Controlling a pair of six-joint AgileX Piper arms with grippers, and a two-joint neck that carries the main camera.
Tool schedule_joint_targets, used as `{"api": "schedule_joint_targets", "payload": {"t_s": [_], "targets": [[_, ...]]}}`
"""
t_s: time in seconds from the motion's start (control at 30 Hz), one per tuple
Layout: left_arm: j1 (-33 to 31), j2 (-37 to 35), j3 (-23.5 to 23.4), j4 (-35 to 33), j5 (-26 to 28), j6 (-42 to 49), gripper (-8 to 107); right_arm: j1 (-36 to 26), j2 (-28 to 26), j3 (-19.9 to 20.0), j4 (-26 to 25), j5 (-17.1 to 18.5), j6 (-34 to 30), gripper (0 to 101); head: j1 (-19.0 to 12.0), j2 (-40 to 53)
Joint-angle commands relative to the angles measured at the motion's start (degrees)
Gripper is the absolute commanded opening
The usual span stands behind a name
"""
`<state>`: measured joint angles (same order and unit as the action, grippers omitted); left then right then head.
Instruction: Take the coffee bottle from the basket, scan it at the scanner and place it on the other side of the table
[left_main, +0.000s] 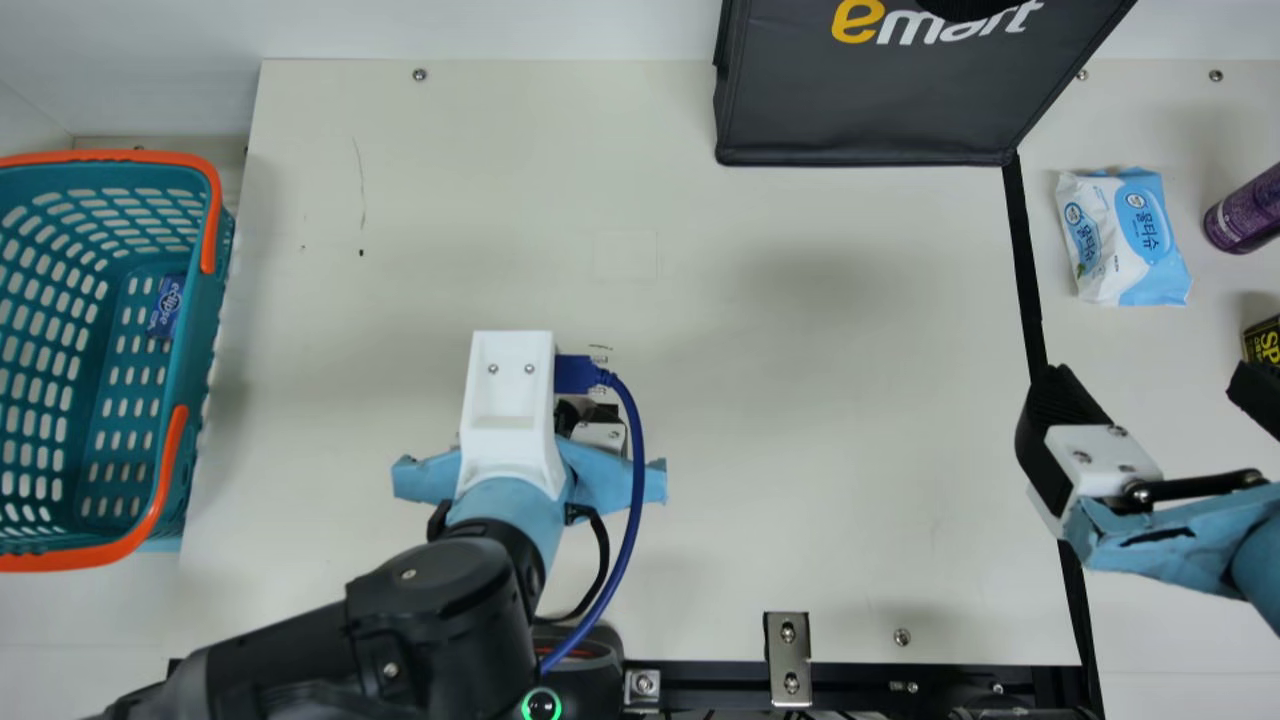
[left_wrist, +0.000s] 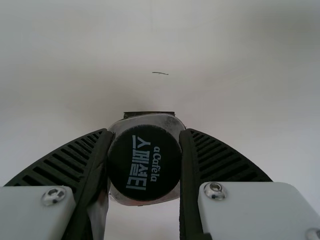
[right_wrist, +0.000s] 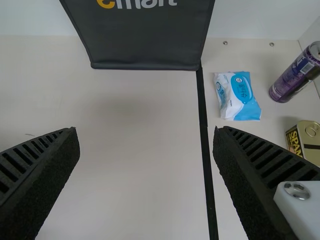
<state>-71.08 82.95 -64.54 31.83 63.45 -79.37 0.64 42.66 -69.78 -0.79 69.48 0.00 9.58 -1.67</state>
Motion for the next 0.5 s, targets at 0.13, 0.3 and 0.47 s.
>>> {"api": "schedule_joint_targets", "payload": {"t_s": [0.13, 0.3, 0.47], "targets": [[0.2, -2.6, -1.0, -1.9, 0.3, 7.3, -8, 0.0, 0.0, 0.0, 0.0, 0.0, 0.0, 95, -1.7, 0.1], [0.7, -5.7, -1.3, -4.6, -0.3, 15.2, -8, 0.0, 0.0, 0.0, 0.0, 0.0, 0.0, 95, -1.7, 0.1], [1.6, -9.4, 0.0, -7.2, -2.6, 24.6, -8, 0.0, 0.0, 0.0, 0.0, 0.0, 0.0, 95, -1.7, 0.1]]}}
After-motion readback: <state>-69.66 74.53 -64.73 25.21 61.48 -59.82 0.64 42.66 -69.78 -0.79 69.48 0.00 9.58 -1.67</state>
